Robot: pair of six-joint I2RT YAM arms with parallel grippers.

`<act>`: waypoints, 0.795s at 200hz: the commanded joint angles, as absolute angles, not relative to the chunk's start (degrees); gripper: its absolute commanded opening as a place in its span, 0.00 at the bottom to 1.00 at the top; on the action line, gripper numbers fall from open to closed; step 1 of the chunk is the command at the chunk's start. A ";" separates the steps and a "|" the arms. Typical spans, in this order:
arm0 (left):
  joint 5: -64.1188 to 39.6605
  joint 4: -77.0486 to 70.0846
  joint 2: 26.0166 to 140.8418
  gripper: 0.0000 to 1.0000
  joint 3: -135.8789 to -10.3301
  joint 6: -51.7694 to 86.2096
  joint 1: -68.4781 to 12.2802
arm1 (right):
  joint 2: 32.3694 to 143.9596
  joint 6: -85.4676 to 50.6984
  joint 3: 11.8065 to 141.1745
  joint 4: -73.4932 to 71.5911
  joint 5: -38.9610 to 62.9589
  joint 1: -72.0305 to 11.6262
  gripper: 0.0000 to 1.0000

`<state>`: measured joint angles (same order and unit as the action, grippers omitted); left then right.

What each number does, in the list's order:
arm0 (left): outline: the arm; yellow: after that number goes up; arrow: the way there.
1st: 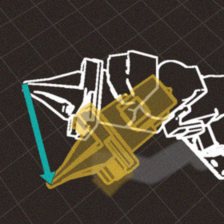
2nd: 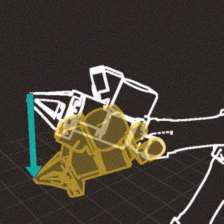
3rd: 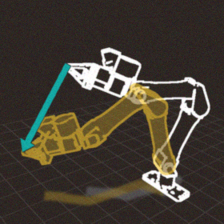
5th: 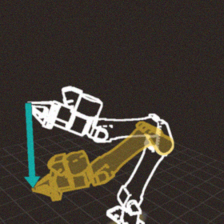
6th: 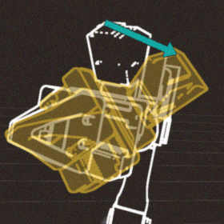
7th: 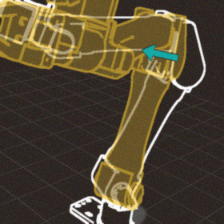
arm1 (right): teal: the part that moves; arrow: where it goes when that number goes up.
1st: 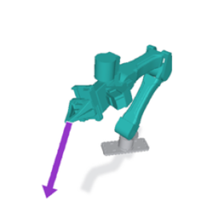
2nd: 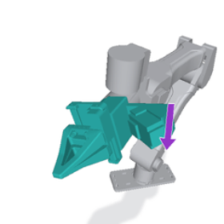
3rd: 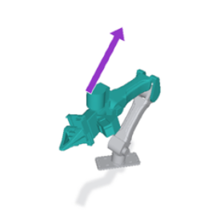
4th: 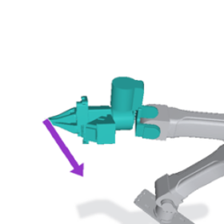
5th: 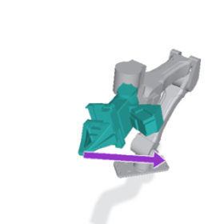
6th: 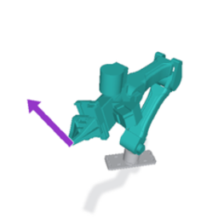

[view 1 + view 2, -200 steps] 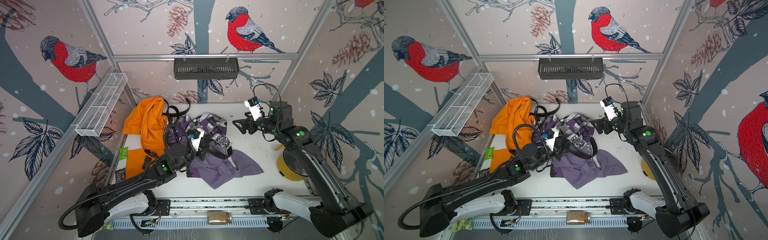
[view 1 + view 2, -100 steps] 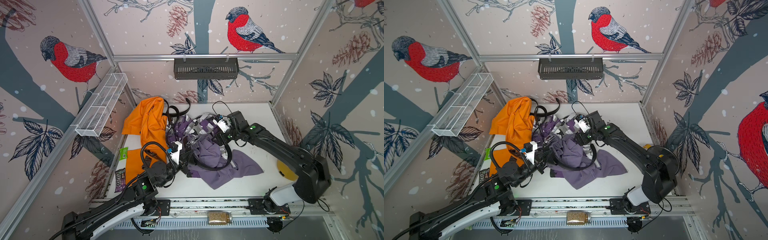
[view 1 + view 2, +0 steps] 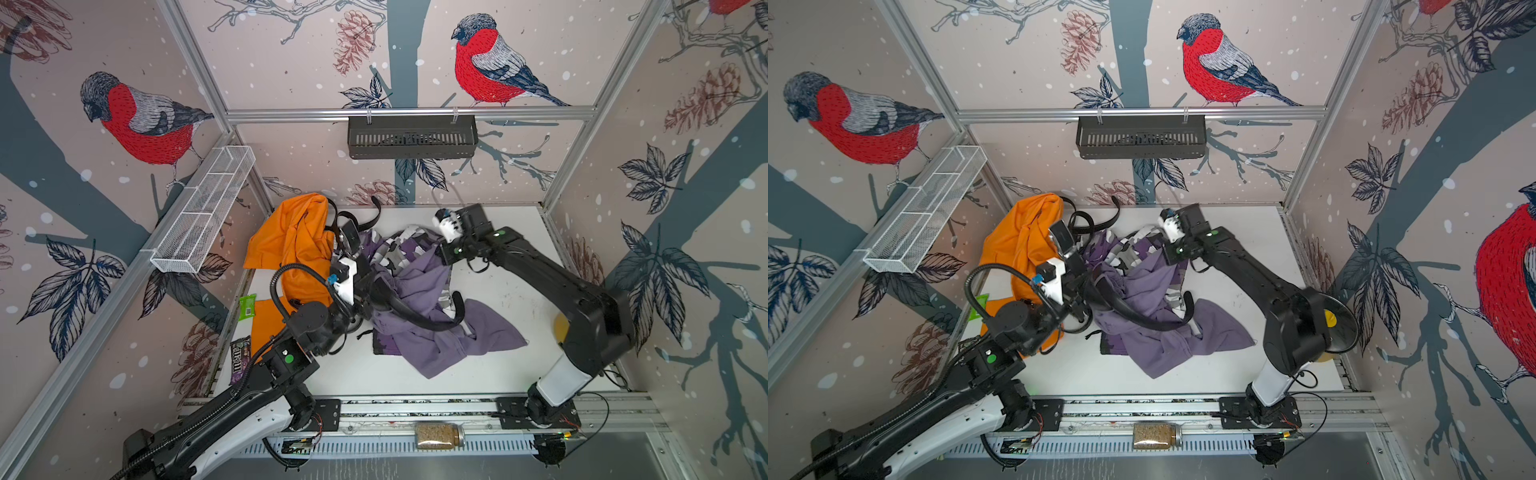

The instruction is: Remove the belt from the trousers

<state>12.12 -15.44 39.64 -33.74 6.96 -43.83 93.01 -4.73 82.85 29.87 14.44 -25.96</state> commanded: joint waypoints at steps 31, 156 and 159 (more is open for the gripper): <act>-8.09 -24.30 53.89 0.00 -56.07 -3.77 -30.20 | 75.87 -5.70 84.43 27.17 8.28 -13.17 0.00; -4.51 -14.69 37.64 0.00 -35.16 2.28 -27.16 | 44.68 -32.74 43.15 31.50 -2.01 -37.74 0.62; -4.44 -14.04 36.98 0.00 -34.89 2.84 -27.22 | 45.57 -31.77 45.09 32.18 -2.03 -37.71 0.65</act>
<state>-5.74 -13.04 40.86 -37.36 -1.43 -27.38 42.11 -34.15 36.05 30.24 0.97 -36.95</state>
